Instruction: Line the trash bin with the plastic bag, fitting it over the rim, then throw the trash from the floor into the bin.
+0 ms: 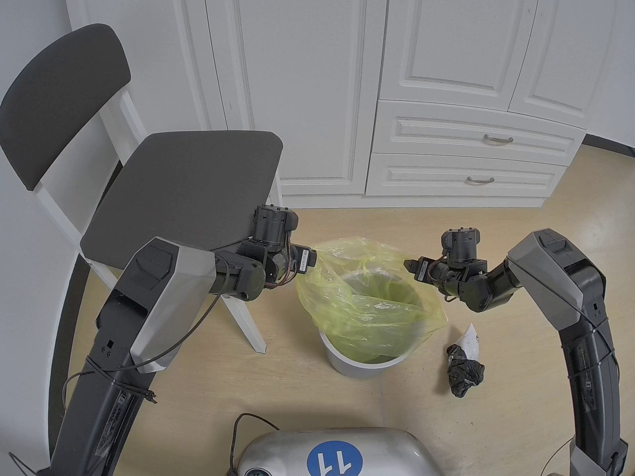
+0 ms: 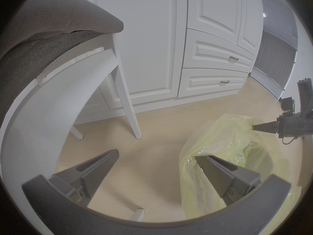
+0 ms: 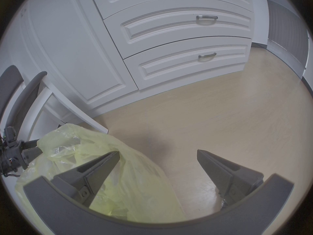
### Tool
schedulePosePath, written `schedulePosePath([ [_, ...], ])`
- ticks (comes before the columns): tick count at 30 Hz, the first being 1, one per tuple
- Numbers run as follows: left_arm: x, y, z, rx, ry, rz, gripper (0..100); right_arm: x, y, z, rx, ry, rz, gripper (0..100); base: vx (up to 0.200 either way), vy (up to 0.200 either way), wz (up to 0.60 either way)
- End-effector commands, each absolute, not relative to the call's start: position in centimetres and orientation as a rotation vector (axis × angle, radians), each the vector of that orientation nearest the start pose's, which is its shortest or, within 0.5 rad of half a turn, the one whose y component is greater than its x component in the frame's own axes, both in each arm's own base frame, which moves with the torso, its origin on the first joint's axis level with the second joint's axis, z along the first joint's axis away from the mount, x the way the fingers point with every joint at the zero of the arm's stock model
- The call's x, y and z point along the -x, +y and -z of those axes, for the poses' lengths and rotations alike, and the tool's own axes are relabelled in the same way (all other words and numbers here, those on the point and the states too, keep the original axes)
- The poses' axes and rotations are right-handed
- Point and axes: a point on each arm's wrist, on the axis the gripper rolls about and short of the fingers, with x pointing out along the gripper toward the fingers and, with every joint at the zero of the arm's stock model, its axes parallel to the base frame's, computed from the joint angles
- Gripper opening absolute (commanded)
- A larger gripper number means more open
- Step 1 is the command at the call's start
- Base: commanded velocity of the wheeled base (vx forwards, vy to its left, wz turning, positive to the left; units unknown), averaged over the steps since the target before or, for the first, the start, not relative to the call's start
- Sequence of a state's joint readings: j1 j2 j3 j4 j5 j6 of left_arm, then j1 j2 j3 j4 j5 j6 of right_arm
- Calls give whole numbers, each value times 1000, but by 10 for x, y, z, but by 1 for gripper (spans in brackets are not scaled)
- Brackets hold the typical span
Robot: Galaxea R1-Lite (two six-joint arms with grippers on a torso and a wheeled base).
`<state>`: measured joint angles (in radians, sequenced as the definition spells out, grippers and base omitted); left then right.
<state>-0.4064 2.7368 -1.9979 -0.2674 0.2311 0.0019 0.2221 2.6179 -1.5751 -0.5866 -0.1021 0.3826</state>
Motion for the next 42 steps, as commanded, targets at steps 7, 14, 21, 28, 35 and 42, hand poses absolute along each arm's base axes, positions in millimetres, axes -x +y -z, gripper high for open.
schedulePosePath([
  [7,-508,-202,28,-141,513,137,100,-501,106,31,-325,522,16,100,0,0,0],
  [14,-499,-223,-3,-141,446,87,100,-497,104,23,-330,524,8,100,0,0,0],
  [21,-478,-244,-91,-146,308,77,100,-491,103,2,-341,508,-12,100,0,0,0],
  [28,-454,-255,-122,-178,284,109,100,-486,106,-1,-340,517,-31,100,0,0,0],
  [35,-442,-270,-112,-208,311,147,100,-479,106,-5,-336,539,-54,100,0,0,0],
  [42,-457,-269,-67,-337,361,101,100,-478,108,2,-325,560,-54,100,0,0,0],
])
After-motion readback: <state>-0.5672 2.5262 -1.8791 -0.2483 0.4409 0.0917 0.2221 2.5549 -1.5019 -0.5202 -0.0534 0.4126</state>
